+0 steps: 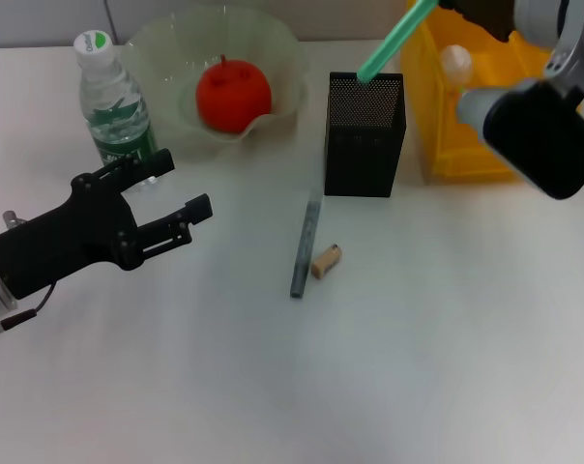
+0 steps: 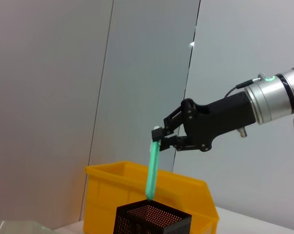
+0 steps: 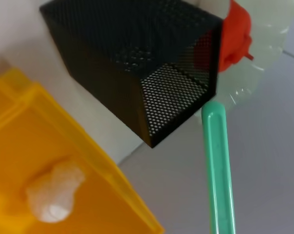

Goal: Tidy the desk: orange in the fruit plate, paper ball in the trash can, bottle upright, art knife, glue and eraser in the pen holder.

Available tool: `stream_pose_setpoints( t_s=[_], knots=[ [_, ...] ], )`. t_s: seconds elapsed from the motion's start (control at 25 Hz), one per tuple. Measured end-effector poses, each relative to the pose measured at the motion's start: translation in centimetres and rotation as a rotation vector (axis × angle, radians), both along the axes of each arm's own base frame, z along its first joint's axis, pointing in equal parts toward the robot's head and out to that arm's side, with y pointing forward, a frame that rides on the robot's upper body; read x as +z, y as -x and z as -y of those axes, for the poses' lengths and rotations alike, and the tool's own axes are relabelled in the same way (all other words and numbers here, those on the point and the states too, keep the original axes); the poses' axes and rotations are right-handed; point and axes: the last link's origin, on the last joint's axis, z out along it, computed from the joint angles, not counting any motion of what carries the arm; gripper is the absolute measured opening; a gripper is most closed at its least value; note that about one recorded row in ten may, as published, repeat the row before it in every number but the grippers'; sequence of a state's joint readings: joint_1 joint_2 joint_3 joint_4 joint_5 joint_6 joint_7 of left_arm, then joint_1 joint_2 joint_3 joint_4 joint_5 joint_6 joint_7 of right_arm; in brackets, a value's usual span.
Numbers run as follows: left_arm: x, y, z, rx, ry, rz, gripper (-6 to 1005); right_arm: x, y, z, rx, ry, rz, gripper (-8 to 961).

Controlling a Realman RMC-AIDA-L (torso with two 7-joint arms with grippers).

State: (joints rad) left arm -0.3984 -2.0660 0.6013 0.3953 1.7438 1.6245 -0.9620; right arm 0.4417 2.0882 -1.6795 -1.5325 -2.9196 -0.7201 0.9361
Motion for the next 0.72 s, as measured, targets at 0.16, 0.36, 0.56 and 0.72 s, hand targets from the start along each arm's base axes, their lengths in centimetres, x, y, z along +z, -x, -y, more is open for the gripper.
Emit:
stream_pose_setpoints(
  t_s=[0.16, 0.36, 0.56, 0.72],
  knots=[
    [-0.1, 0.2, -0.1, -0.008, -0.027, -0.022, 807, -0.9, -0.7, -0.1, 0.128, -0.043, 0.051, 174],
    [-0.1, 0.3, -0.1, -0.014, -0.043, -0.037, 807, -1.9, -1.3, 0.9, 0.178, -0.036, 0.086, 174],
    [0.0, 0.4, -0.2, -0.021, -0.059, -0.048, 807, -2.6, -1.9, 1.5, 0.252, -0.054, 0.140, 174],
    [0.0, 0.5, -0.3, -0.023, -0.068, -0.061, 807, -3.6, -2.1, 1.9, 0.314, -0.081, 0.132, 174]
  ],
)
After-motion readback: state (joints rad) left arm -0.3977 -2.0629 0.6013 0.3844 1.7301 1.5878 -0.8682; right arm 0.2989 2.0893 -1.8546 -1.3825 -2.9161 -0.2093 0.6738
